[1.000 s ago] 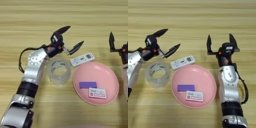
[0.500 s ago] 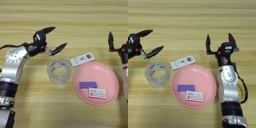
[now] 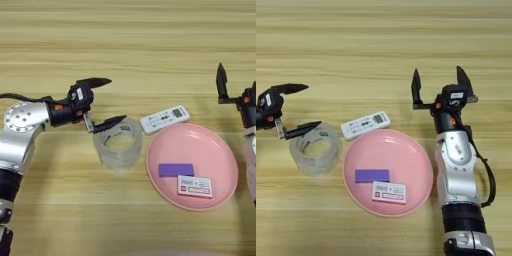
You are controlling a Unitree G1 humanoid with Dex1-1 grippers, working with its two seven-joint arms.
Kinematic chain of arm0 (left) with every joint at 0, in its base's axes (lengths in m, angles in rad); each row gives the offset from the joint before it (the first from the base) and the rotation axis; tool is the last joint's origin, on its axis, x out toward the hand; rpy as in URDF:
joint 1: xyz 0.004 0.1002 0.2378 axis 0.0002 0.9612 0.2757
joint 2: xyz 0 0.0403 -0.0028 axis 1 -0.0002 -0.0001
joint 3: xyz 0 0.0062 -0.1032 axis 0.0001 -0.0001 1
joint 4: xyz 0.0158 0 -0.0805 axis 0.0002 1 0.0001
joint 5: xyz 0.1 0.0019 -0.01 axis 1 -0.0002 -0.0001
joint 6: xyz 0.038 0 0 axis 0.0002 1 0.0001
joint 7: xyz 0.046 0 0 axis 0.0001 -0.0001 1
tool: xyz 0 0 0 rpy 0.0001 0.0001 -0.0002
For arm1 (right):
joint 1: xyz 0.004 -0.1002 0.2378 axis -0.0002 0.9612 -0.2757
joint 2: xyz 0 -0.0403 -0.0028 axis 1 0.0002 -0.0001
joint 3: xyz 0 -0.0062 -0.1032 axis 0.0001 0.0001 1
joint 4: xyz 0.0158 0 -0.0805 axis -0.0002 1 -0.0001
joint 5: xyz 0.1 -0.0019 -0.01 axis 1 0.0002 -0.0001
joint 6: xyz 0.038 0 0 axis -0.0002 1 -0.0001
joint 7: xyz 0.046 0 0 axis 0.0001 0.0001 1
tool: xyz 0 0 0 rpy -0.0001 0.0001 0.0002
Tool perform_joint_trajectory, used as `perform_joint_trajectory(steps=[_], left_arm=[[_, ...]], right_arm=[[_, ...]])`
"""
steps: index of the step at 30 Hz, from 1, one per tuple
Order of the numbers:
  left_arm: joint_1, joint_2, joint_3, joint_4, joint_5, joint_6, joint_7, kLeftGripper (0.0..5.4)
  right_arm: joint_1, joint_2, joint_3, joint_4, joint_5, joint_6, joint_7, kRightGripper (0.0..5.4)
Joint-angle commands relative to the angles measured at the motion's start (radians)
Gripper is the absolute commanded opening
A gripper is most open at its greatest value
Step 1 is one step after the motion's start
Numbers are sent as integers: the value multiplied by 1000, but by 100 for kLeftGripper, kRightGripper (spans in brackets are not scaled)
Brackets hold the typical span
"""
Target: Move the objects on the table
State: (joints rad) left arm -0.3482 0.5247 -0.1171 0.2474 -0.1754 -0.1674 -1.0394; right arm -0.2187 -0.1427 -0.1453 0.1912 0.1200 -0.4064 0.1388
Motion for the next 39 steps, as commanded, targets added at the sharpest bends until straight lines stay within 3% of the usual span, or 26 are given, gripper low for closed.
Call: perform_joint_trajectory(steps=[1, 6, 8, 16, 22, 25, 28, 30, 35, 39], left_arm=[[19, 5, -11, 17, 16, -27, -8, 538], [45, -28, 14, -11, -7, -39, 35, 538], [59, -60, 41, -34, -40, -37, 75, 538], [108, -259, 159, -101, -138, -104, 325, 538], [124, -406, 206, 29, -39, -324, 561, 538], [114, -419, 221, 131, 66, -470, 668, 538], [85, -425, 250, 235, 99, -535, 754, 538], [63, -409, 260, 305, 151, -592, 817, 538], [18, -380, 284, 440, 198, -684, 915, 538], [-2, -373, 302, 494, 163, -702, 939, 538]], right_arm=[[4, 0, 5, -17, -6, -3, 1, 540], [10, -3, 6, -17, -8, -6, 3, 540], [12, -4, 5, -16, -8, -8, 3, 540], [18, -10, 2, -10, -13, -19, 5, 540], [27, -12, -4, 8, -13, -40, 8, 540], [30, -15, -11, 21, -9, -51, 8, 540], [29, -18, -22, 46, -19, -81, -5, 540], [27, -17, -31, 68, -21, -97, -13, 540], [30, -9, -36, 110, -41, -154, -39, 540], [39, -3, -32, 146, -64, -193, -56, 540]])
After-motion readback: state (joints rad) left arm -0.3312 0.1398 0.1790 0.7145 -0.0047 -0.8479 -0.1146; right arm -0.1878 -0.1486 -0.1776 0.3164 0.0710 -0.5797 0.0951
